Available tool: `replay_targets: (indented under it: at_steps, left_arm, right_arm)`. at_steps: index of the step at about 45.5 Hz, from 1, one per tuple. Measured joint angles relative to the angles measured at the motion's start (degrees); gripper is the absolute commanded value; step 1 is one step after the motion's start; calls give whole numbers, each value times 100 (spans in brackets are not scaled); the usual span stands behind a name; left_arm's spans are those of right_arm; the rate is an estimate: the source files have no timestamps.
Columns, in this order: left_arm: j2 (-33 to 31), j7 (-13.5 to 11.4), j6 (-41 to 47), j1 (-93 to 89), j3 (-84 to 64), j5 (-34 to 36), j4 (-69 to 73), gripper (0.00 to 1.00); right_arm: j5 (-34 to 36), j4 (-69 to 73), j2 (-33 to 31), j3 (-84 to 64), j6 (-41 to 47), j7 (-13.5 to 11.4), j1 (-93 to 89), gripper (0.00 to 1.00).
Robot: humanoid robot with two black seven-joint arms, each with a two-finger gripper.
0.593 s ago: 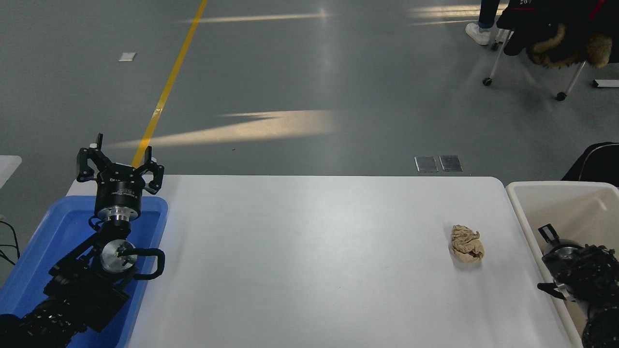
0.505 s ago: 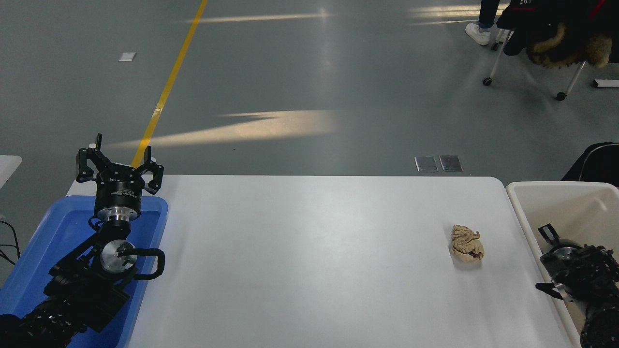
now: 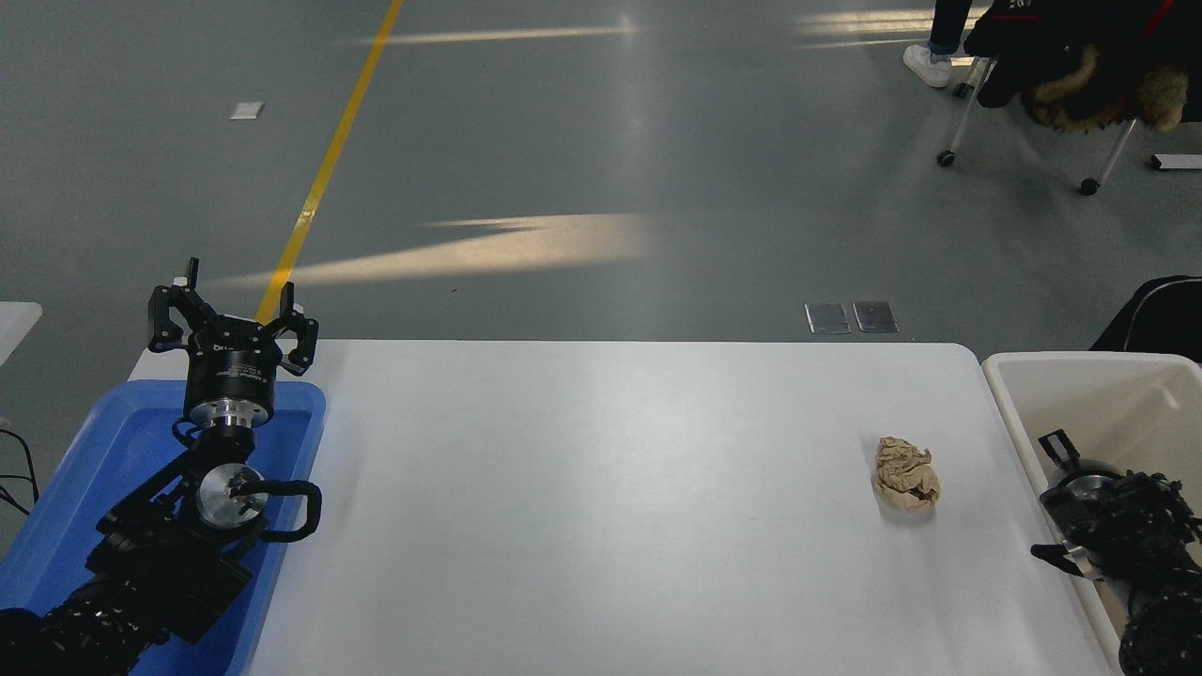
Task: Pick up paper ball place in dustbin
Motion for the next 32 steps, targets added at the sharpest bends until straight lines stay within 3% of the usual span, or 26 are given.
replay_targets:
  at_steps: [2, 6, 8, 12, 24, 32]
  left_arm:
    - [0, 0, -1, 0, 1, -2, 0, 99]
    - [1, 0, 2, 0, 1, -6, 0, 99]
    - [1, -2, 10, 0, 1, -6, 0, 99]
    - [1, -4, 21, 0, 1, -7, 0, 99]
    - [1, -3, 9, -6, 9, 3, -2, 99]
    - [1, 7, 3, -7, 11, 5, -2, 99]
  right_arm:
    - [-7, 7, -13, -7, 20, 1, 13, 0]
    - [-39, 52, -51, -19, 68, 1, 71, 75]
    - [-55, 120, -109, -19, 82, 2, 141, 91]
    - [-79, 506, -309, -21, 100, 4, 461, 100]
    - [-127, 3058, -1267, -494, 121, 5, 2222, 100]
    - [-134, 4893, -1409, -1597, 181, 1, 3843, 100]
